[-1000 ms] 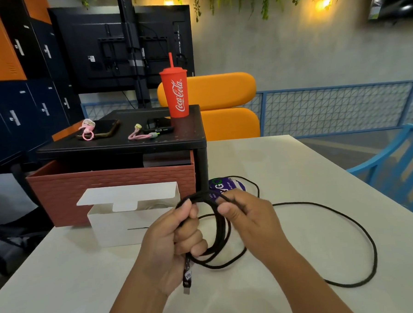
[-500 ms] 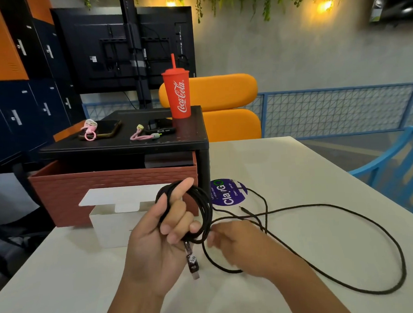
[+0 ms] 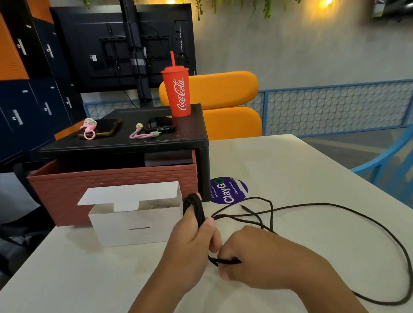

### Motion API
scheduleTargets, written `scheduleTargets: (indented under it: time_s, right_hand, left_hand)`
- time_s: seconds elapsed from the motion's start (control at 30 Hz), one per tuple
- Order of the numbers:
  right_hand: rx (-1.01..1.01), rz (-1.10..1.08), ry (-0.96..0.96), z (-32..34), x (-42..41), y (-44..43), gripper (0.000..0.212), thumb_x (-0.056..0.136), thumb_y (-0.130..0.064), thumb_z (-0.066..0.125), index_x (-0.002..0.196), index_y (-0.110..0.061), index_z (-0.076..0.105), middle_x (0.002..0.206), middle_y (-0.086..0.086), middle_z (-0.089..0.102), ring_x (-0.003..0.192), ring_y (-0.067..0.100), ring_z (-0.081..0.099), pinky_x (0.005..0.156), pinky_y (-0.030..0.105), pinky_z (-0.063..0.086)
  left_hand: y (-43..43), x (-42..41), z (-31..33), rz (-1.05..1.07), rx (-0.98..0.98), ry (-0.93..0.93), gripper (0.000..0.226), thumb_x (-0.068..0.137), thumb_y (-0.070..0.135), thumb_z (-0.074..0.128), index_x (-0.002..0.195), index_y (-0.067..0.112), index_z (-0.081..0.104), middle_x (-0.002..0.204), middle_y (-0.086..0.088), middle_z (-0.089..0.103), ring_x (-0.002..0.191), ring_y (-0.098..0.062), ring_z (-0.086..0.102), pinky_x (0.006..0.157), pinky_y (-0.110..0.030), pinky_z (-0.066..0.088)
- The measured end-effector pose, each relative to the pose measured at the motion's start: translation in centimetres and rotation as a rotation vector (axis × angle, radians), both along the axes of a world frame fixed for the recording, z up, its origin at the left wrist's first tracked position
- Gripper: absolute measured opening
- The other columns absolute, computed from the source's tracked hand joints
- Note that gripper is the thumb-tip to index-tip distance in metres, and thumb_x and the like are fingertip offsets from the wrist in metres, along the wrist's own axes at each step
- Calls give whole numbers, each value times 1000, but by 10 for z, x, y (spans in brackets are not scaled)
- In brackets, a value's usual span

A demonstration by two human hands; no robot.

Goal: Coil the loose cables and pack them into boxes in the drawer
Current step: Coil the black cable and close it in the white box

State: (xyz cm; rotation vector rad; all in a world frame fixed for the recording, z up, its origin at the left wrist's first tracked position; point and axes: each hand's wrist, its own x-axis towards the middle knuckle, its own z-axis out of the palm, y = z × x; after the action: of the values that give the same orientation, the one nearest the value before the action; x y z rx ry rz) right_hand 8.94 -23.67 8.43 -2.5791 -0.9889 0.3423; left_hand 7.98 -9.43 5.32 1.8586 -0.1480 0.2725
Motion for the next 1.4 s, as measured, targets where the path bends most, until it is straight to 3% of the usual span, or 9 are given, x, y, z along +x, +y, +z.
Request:
scheduleTargets:
  time_s: [0.2, 0.3, 0.43, 0.57, 0.73, 0.97, 1.2, 1.3, 1.4]
  right_hand:
    - [399, -109, -17, 3, 5, -11, 7, 70, -24, 76, 75, -29, 74, 67, -8, 67, 65, 6, 57, 65, 25, 47]
    - [656, -163, -54, 4, 8, -14, 13, 63, -19, 82, 63, -23, 70, 65, -1, 67, 64, 13, 61, 65, 36, 52]
    - [923, -233, -212, 3, 15, -16, 9, 55, -35, 73, 55, -31, 65, 59, -5, 58, 54, 3, 50, 53, 15, 41]
    - [689, -415, -524, -14, 42, -31, 4, 75, -32, 70, 74, -27, 71, 74, -8, 59, 79, 14, 57, 70, 23, 43]
    - [534, -618, -376, -33, 58, -49, 21, 75, -33, 74, 92, -22, 70, 89, -12, 51, 95, 9, 45, 69, 2, 31]
    - [267, -734, -411, -27, 52, -52, 37, 75, -51, 69, 99, -22, 68, 103, -3, 56, 103, 17, 48, 81, 26, 40]
    - [-309, -858, 165, -18, 38, -68, 58, 79, -69, 48, 99, -15, 55, 101, 0, 55, 98, 19, 52, 76, 27, 41]
    - [-404, -829, 236, -17, 32, -72, 63, 85, -60, 50, 125, -12, 48, 126, 4, 53, 117, 20, 49, 88, 27, 41]
    - [-440, -752, 294, -16, 36, -71, 37, 87, -33, 59, 115, -10, 50, 98, 1, 56, 86, 16, 56, 73, 24, 44]
  left_hand:
    - [-3, -2, -2, -137, 19, 104, 19, 97, 21, 44, 85, 20, 58, 76, -1, 62, 71, -4, 56, 70, -15, 45]
    - [-7, -10, 10, -281, -102, 139, 44, 96, 44, 37, 60, 23, 52, 47, 4, 44, 45, -7, 39, 46, -14, 32]
    - [-7, -14, 16, -385, -257, 156, 29, 80, 43, 52, 62, 26, 67, 44, 11, 28, 40, -5, 22, 45, -18, 21]
    - [-2, -13, 15, -366, -460, 134, 19, 71, 34, 60, 61, 19, 67, 38, 10, 25, 35, -6, 20, 44, -19, 28]
    - [4, -8, 17, -261, -754, 110, 29, 80, 31, 51, 56, 17, 60, 36, 11, 21, 31, -5, 17, 43, -22, 29]
    - [12, -1, 17, -168, -866, 110, 32, 82, 34, 42, 59, 15, 55, 35, 11, 21, 29, -4, 18, 40, -20, 34]
    - [9, -1, 14, -148, -785, 117, 31, 86, 32, 42, 65, 11, 50, 37, 10, 20, 31, -5, 17, 42, -20, 34]
    - [7, -2, 13, -160, -740, 126, 28, 78, 35, 45, 66, 11, 48, 38, 10, 19, 32, -6, 17, 43, -20, 35]
    - [6, -2, 13, -162, -702, 128, 28, 77, 36, 45, 67, 10, 48, 39, 9, 19, 33, -7, 17, 43, -21, 34]
